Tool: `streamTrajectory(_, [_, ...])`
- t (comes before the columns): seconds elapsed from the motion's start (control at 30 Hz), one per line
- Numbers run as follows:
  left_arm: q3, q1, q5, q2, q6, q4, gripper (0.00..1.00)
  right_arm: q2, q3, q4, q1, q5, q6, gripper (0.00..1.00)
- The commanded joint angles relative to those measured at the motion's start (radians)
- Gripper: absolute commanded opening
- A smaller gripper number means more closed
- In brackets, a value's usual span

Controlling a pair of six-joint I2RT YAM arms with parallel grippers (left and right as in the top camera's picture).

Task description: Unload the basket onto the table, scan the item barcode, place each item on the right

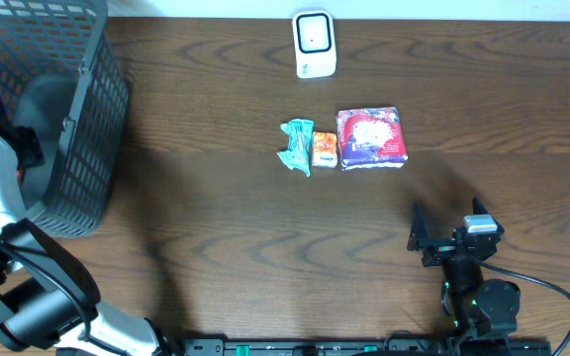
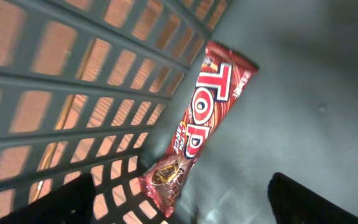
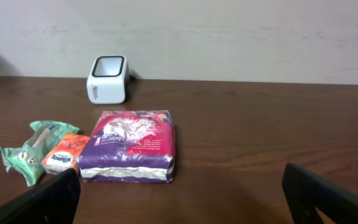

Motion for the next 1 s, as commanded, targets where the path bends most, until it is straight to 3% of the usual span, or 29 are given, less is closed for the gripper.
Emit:
streamTrajectory(0.0, [-0.004,0.031,0.016,0.029,0.081,-0.004,0.84,-0.005,-0.002,-0.004,-0.001,0.008,0.01,0.99])
streamTrajectory(0.3, [-0.007,0.097,0.167,0.111,0.204,-0.014,0.77,-0.005,-0.002,-0.004,-0.001,0.008,0.01,0.99])
streamTrajectory(0.97, [-0.009,0.136,0.169,0.181,0.306,0.027,0.74,-0.005,-0.002,-0.004,-0.001,0.008,0.01,0.99])
